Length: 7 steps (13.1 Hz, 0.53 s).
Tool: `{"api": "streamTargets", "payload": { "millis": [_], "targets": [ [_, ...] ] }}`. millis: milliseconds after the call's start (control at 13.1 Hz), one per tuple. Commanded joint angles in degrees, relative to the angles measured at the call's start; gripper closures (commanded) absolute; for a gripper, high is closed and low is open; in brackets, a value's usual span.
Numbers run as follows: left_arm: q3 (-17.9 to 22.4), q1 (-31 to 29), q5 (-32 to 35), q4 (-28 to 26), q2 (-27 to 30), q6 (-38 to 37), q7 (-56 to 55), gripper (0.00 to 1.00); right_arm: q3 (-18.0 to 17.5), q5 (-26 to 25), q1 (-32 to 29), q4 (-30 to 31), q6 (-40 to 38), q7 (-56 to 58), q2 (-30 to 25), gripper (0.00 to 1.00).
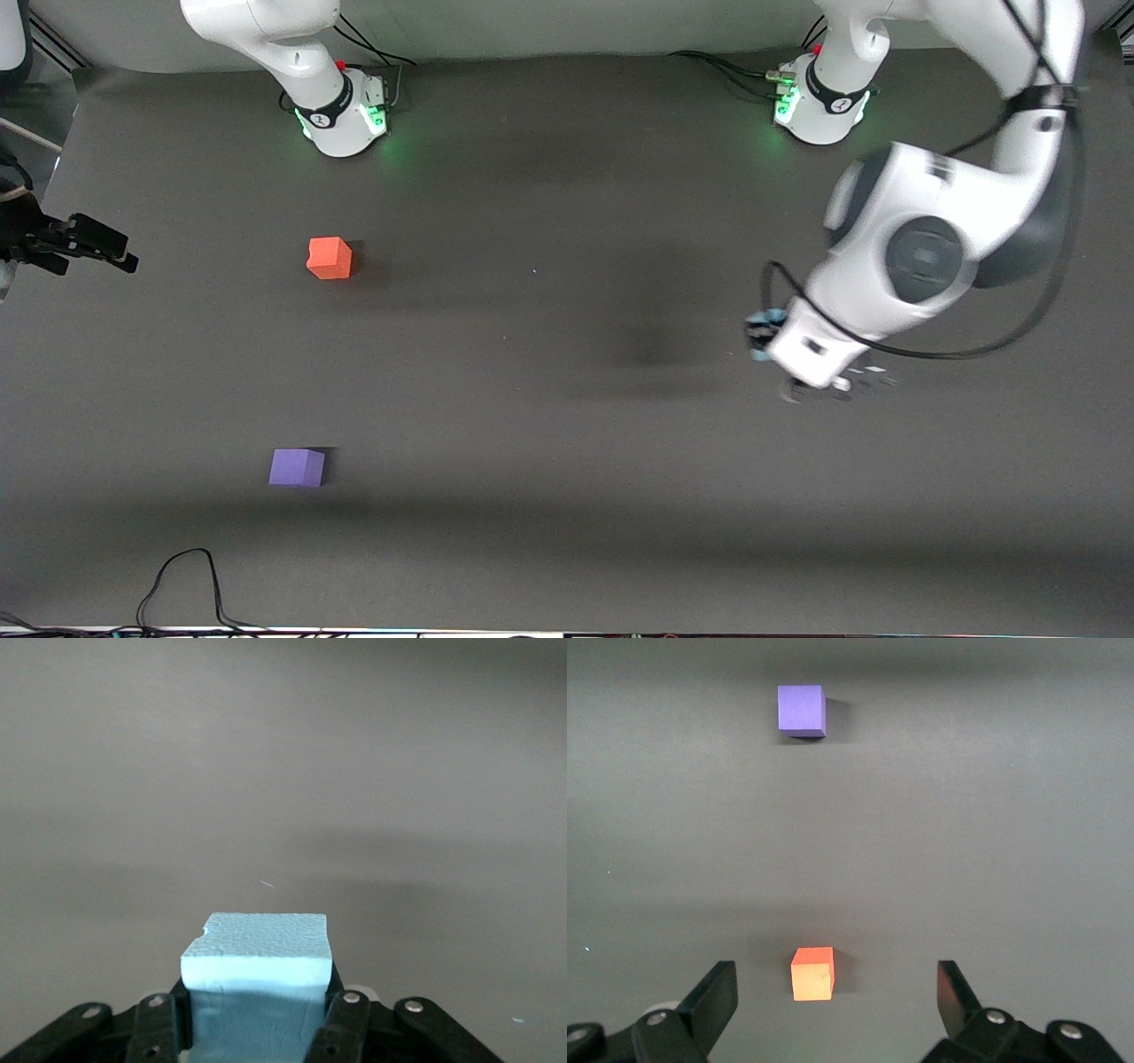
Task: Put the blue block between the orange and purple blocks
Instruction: 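Lift the blue block and carry it toward the table middle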
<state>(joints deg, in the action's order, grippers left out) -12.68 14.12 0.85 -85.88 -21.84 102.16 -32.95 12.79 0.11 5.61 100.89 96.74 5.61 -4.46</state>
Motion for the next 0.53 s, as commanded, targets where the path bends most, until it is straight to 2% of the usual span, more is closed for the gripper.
{"api": "streamTargets", "payload": {
  "millis": [0,457],
  "targets": [
    [0.3,9.8,0.7,6.3,-5.5,1.5,-11.9,0.58,0.7,1.1,0.1,-1.1,-0.2,1.0,0.6,0.0],
    [0.6,28.8,10.1,12.6,-18.2,10.2,-33.1,0.58,0.7,1.1,0.1,-1.1,-0.2,1.1,0.6,0.0]
  ]
}}
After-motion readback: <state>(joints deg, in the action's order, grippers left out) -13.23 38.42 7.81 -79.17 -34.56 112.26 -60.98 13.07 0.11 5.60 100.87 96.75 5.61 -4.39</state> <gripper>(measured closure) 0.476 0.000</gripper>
